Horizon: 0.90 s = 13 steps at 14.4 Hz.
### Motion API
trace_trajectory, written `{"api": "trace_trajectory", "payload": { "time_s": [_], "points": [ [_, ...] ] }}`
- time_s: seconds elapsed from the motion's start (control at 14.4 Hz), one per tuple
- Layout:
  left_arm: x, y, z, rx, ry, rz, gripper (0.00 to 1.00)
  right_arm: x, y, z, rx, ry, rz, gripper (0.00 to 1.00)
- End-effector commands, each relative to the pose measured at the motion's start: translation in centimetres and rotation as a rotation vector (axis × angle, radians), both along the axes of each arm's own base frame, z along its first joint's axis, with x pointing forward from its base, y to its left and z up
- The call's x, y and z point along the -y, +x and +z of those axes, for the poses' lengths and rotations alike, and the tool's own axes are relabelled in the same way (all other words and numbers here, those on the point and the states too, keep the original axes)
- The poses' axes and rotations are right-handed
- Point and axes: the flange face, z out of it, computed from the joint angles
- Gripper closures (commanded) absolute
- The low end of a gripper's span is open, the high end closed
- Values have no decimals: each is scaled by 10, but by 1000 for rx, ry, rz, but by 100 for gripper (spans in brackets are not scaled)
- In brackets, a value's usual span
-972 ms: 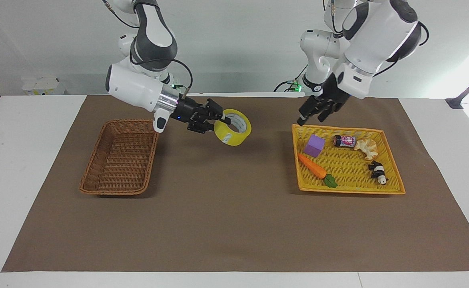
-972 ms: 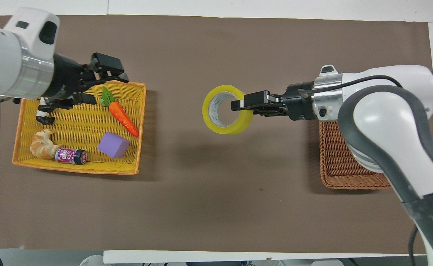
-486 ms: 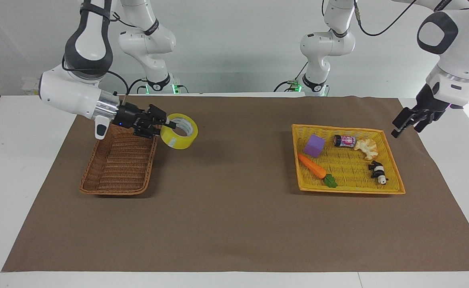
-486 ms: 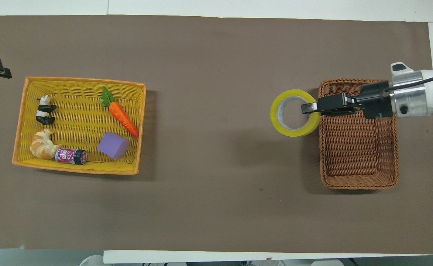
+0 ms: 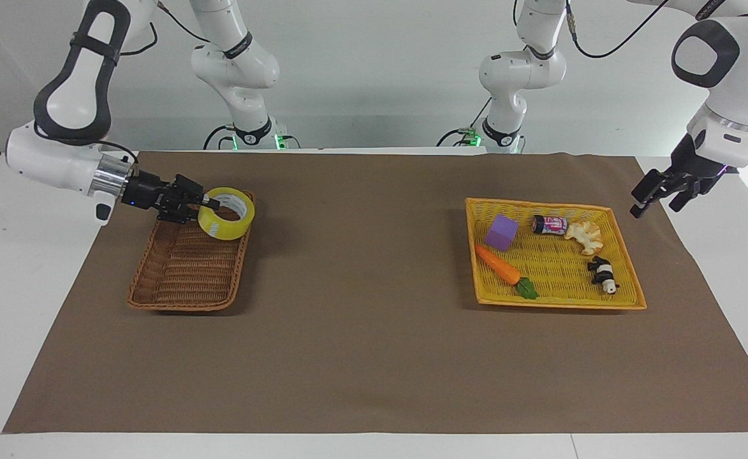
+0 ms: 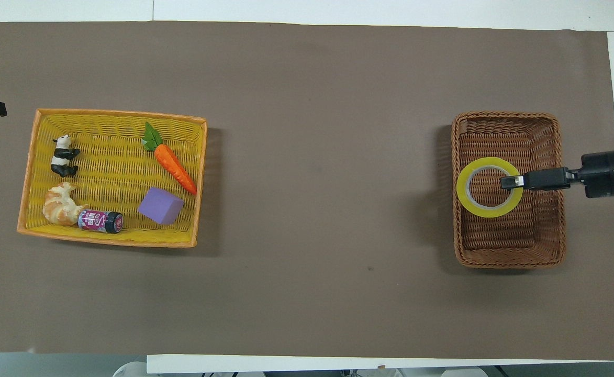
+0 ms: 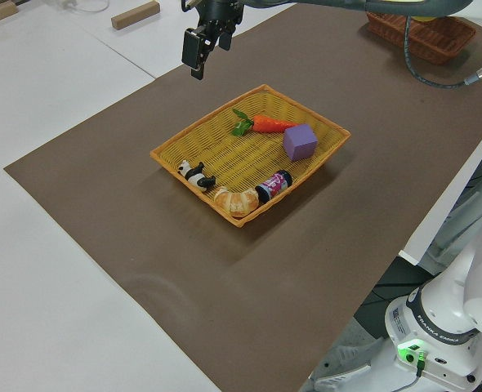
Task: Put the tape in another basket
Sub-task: 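Carry the tape with the right gripper over the brown wicker basket, then lower the tape into the wicker basket and open the right gripper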
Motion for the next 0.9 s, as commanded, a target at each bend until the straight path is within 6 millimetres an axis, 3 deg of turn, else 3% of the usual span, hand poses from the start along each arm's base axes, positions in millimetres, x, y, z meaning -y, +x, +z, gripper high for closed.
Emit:
{"api": "trace_trajectory", "payload": {
  "time_s": [0.0,0.14,0.42,0.62,0.83],
  "points": [
    [-5,-6,1,-5,22,0,0,14,1,-29,16,9,31,100],
    [-5,-7,-1,-20,21,-2,0,27,-2,-43,23,-26,38,100],
    [-2,-13,-3,-59,18,-4,0,33,-3,-48,18,-82,60,100],
    [-4,-18,7,-57,18,-8,0,37,-4,-49,14,-103,67,100],
    [34,-23,4,-105,32,-76,0,40,-4,-51,18,-137,69,99]
  ]
}}
